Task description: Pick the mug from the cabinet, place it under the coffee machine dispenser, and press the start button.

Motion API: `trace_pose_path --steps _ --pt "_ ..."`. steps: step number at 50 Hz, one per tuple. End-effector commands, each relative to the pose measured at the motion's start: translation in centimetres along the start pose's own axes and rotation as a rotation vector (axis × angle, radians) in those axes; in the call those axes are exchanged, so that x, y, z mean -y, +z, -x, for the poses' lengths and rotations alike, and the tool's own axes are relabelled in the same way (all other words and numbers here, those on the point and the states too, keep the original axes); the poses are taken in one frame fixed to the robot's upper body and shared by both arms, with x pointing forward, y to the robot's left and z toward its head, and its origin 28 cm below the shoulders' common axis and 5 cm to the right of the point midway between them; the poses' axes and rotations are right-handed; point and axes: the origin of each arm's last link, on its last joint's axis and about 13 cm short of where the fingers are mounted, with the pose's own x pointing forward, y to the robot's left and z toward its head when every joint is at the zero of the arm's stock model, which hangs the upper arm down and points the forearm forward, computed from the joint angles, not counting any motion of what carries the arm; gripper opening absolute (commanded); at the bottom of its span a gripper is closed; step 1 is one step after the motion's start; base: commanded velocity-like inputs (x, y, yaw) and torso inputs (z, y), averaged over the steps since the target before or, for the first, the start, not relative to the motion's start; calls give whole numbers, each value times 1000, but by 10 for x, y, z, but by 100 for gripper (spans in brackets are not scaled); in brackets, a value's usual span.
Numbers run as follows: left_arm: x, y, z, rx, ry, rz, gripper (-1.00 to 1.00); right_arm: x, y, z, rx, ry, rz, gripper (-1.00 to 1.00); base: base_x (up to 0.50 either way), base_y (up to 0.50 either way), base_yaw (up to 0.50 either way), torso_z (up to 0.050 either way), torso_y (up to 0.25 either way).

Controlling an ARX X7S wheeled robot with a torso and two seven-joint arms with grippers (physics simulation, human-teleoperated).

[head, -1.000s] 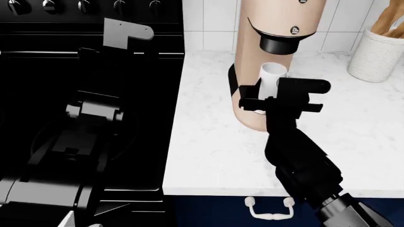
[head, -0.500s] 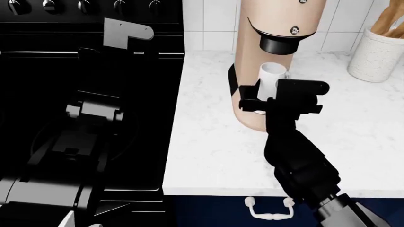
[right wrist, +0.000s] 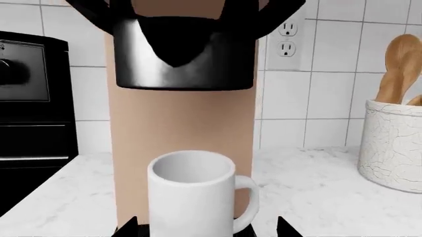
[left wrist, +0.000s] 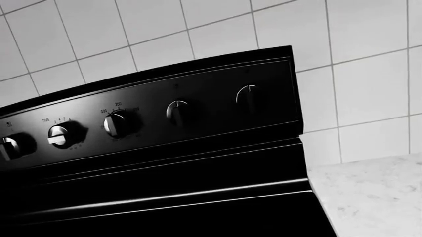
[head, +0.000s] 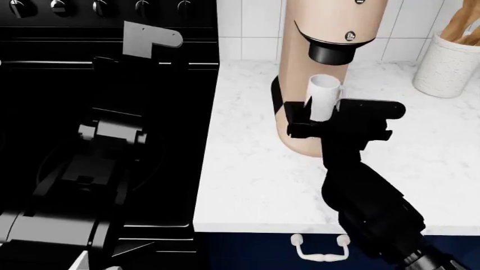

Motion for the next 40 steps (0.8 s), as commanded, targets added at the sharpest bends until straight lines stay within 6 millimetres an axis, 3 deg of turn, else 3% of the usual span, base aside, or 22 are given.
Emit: trace_pose_path --steps 1,9,25,26,40 --pt "0 0 0 1 0 1 100 7 9 17 12 16 -8 100 0 0 0 0 0" --pt "0 0 0 1 1 -3 100 17 25 32 29 27 -34 100 0 0 0 0 0" --pt "0 0 0 2 2 -10 100 28 61 45 56 61 -103 100 0 0 0 0 0" --pt "0 0 0 2 2 -10 100 28 64 45 58 66 -110 -100 0 0 0 0 0" --pt "0 0 0 -2 4 -6 100 25 92 47 96 129 -139 -100 0 0 0 0 0"
